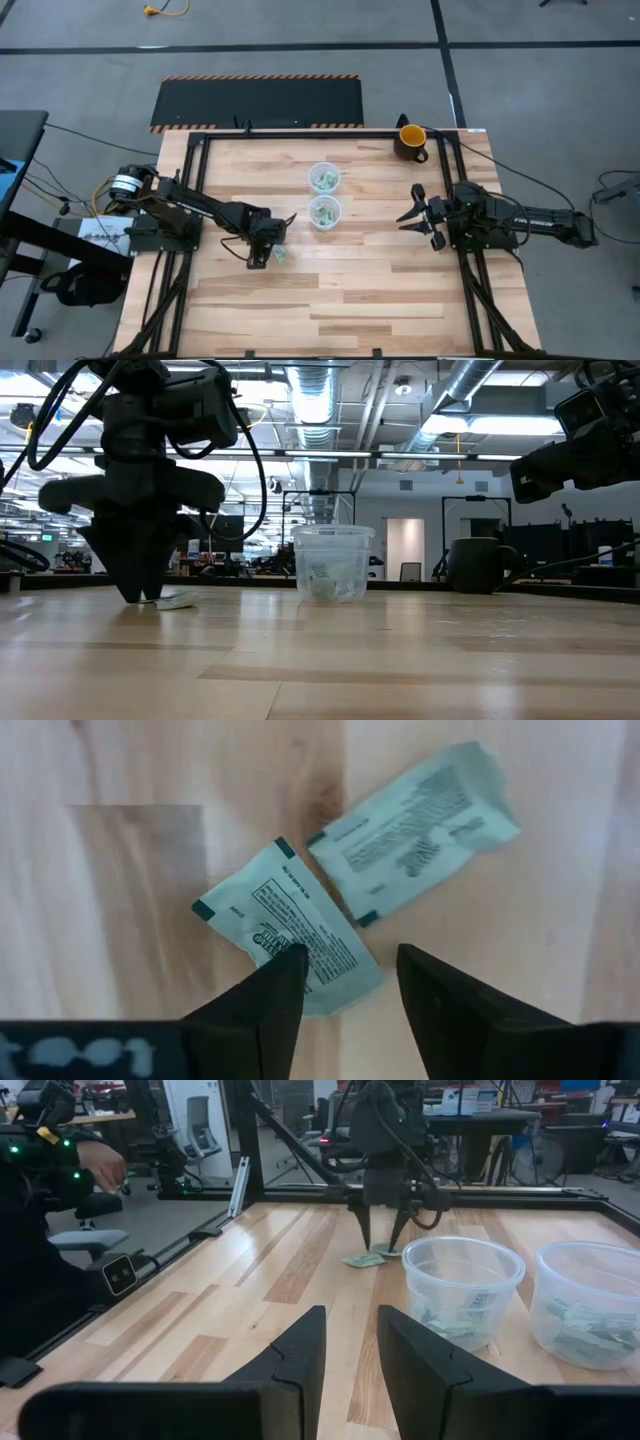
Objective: Pick and place items into bin
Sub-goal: Put the green stevia packet into the bottom transparent bin
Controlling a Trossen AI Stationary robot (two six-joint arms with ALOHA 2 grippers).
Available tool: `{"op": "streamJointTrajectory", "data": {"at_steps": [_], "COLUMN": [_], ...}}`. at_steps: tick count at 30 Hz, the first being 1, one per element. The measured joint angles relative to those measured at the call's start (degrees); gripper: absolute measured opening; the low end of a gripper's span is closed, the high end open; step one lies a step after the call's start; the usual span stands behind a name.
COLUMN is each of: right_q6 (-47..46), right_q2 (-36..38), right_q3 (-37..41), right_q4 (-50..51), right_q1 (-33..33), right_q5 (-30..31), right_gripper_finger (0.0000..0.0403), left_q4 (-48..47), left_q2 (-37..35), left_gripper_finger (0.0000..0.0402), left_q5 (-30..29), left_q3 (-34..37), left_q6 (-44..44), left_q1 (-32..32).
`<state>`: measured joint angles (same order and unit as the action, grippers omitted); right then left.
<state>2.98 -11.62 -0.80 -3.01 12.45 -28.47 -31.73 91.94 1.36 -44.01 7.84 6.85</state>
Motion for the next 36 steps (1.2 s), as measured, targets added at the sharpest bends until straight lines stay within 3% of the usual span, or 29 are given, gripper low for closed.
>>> {"op": "streamJointTrajectory", "data": {"at_steps": [20, 33, 36], "right_q6": [0.0, 0.0, 0.0], "right_q2": [0.0, 0.0, 0.0], "right_q3": [0.0, 0.0, 0.0], "right_q4": [0.0, 0.0, 0.0], "right_q1": [0.0, 0.0, 0.0], "right_q5": [0.0, 0.02, 0.0], "right_gripper_finger": [0.0087, 0.0087, 0.0087], "left_q4": [-3.48, -3.87, -3.83], "left_q2": [0.0, 0.0, 0.02], "left_gripper_finger": [0.0149, 0.0011, 0.0005], "left_q5": [-5.31, -7.84, -9.09], "left_q3": [-0.07, 0.02, 0.05], "left_q6": [3.59, 2.52, 2.49], "left_q1": [-0.13, -0.17, -0.19]}}
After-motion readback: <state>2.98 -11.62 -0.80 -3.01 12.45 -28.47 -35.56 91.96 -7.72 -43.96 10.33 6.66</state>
